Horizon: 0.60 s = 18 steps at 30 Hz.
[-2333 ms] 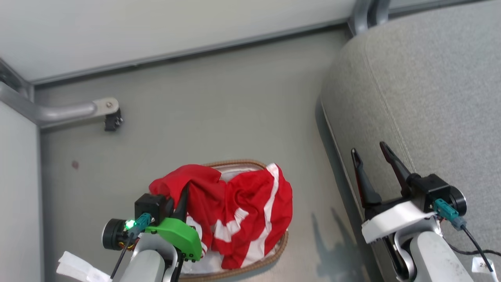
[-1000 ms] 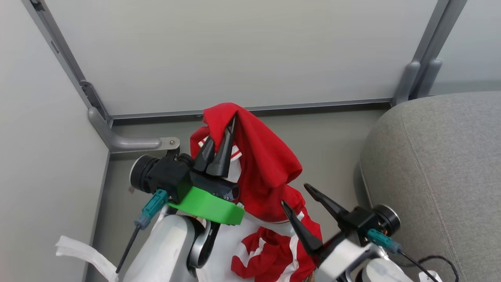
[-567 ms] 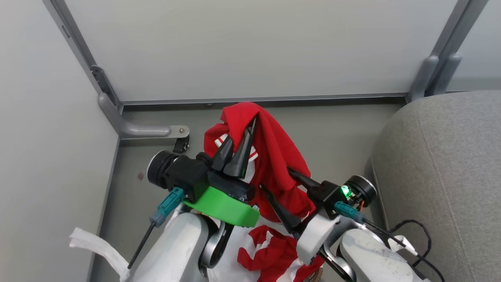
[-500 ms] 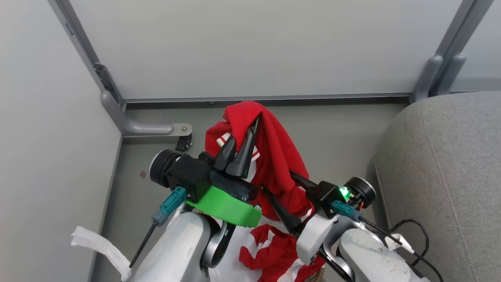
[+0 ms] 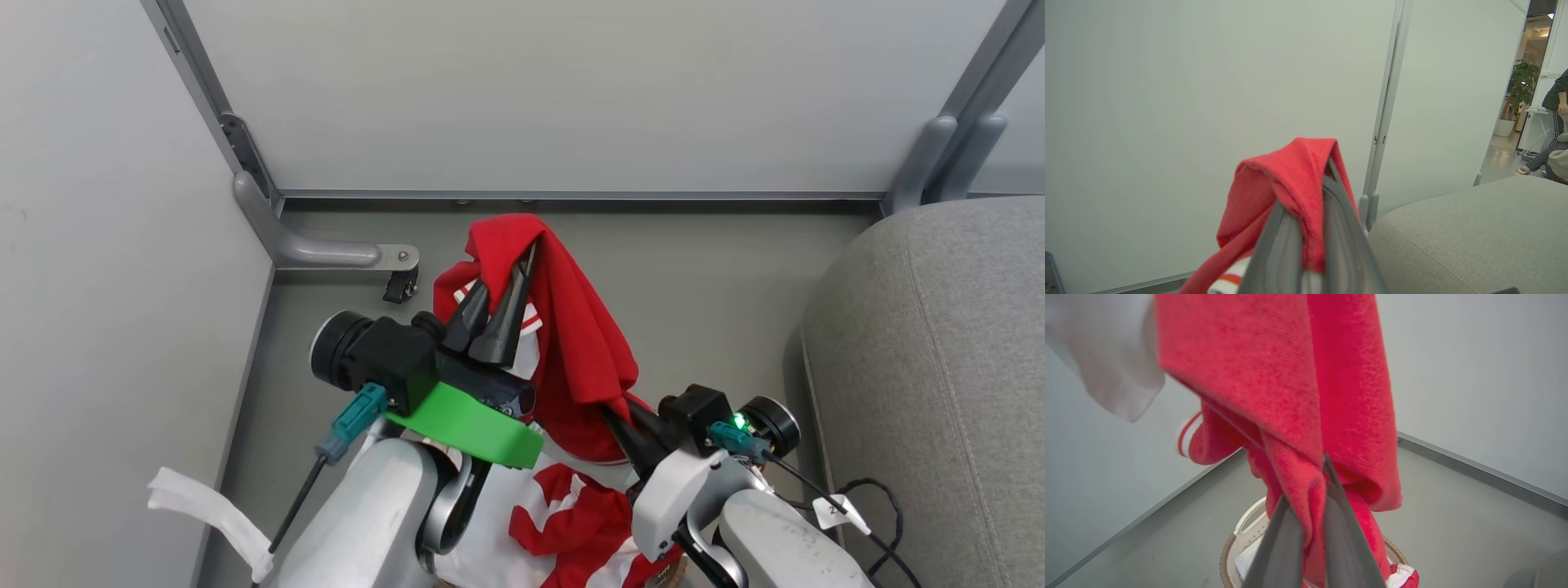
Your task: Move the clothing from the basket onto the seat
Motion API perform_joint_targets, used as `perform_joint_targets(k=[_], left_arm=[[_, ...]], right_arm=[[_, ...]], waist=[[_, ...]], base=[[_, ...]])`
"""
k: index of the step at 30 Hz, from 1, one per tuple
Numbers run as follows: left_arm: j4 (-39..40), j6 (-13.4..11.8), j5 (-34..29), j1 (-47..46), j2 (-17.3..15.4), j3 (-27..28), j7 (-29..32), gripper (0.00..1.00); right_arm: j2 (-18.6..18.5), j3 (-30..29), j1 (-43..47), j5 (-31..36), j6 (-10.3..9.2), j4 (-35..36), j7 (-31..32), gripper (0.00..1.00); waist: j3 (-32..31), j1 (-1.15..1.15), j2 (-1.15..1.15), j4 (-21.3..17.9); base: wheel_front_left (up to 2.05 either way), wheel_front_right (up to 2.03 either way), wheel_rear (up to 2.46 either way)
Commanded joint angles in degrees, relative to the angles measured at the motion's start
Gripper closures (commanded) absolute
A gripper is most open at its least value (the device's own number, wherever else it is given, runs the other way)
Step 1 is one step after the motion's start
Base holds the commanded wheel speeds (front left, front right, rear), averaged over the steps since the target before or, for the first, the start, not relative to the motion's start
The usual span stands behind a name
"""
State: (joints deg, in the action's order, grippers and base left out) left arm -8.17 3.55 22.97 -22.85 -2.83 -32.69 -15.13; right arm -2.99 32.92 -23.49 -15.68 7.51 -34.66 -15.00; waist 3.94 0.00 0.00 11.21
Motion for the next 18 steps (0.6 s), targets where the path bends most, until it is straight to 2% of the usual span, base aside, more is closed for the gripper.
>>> perform_joint_targets(k=[1, 2, 3, 4, 11, 18], left_arm=[[0.0, -0.2, -0.4, 0.4, -0.1, 0.4, 0.0, 1.00], [-0.1, -0.3, -0.3, 0.7, -0.1, 0.6, 0.0, 1.00], [0.1, -0.5, 0.4, 1.1, -0.1, 0.9, 0.0, 0.65], [-0.2, -0.5, 0.4, 1.3, -0.1, 0.9, 0.0, 0.00], [-3.3, 0.1, -0.8, 3.1, -0.2, 2.4, 0.0, 0.00], [-6.5, 0.9, -3.1, 5.0, -0.2, 5.3, 0.0, 0.00]], right_arm=[[-0.1, -0.8, 1.0, -0.6, -0.04, 0.9, -0.3, 1.00], [-0.1, -1.5, 1.3, -0.8, -0.04, 1.9, -0.3, 1.00], [-0.1, -2.2, 1.5, -1.1, -0.04, 3.1, -0.3, 1.00], [-0.1, -3.3, 1.8, -1.5, -0.04, 4.8, -0.3, 1.00], [-0.1, -11.9, 5.0, -3.3, -0.04, 16.0, -0.3, 1.00], [-0.1, -19.3, 7.9, -3.7, -0.04, 24.1, -0.3, 1.00]], waist=[[0.0, 0.00, 0.00, -0.2], [0.0, 0.00, 0.00, -0.4], [0.0, 0.00, 0.00, -0.5], [0.0, 0.00, 0.00, -0.7], [0.1, 0.00, 0.00, -3.4], [0.4, 0.00, 0.00, -9.9]], base=[[0.00, 0.00, 0.00], [0.00, 0.00, 0.00], [0.00, 0.00, 0.00], [0.00, 0.00, 0.00], [0.00, 0.00, 0.00], [0.00, 0.00, 0.00]])
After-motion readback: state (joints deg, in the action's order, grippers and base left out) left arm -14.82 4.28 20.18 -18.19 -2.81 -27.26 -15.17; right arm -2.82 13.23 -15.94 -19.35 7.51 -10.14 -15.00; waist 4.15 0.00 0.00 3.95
